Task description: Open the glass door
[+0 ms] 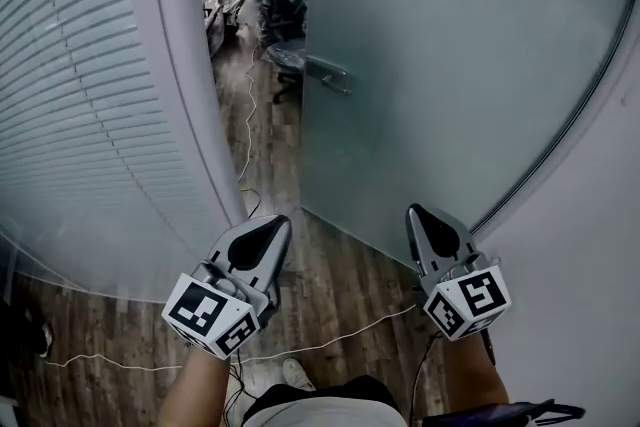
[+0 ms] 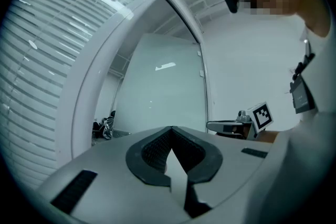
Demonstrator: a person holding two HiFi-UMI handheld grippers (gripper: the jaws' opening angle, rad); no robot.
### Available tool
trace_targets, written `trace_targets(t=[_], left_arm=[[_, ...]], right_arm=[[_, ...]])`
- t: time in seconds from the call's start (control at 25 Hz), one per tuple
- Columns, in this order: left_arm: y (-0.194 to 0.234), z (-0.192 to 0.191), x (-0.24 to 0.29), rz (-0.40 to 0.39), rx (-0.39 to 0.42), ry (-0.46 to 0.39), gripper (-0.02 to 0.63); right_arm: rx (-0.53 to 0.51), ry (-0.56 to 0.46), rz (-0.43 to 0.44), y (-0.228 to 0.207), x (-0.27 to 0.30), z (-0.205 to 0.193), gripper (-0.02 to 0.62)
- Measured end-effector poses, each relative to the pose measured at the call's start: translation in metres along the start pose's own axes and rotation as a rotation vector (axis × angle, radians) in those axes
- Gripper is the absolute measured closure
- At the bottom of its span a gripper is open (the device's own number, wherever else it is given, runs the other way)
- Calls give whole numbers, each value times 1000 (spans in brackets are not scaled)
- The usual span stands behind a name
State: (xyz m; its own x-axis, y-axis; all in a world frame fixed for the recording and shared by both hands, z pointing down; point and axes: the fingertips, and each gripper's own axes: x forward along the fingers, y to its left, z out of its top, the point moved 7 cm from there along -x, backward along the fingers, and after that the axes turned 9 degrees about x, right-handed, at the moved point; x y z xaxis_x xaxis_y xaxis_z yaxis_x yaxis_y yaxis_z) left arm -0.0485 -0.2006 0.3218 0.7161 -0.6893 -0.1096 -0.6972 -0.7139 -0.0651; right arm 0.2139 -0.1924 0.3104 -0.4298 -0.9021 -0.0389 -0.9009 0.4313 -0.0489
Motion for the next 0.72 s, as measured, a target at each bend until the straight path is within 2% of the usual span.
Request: trace_targets(t=[0.12,0.28,0.36,0.52,0.72], left_arm=[[-10,18,-7,7,-5,-11,606],[-41,-4,-59,11,14,-28,606],[-53,-6,-81,20,14,-31,606],[-83,9,-108,12,-13,-10,606],[-116,23,-146,-7,-25,26,606]], right_arm=[[16,-17,-3,4,-23,17,593],[35,-36,1,42,-78,-18,593],[32,-41,0,58,-100,-23,594],[-1,-20,-11,80,-138,-4,594],[15,6,-13,113,-181,10,594]])
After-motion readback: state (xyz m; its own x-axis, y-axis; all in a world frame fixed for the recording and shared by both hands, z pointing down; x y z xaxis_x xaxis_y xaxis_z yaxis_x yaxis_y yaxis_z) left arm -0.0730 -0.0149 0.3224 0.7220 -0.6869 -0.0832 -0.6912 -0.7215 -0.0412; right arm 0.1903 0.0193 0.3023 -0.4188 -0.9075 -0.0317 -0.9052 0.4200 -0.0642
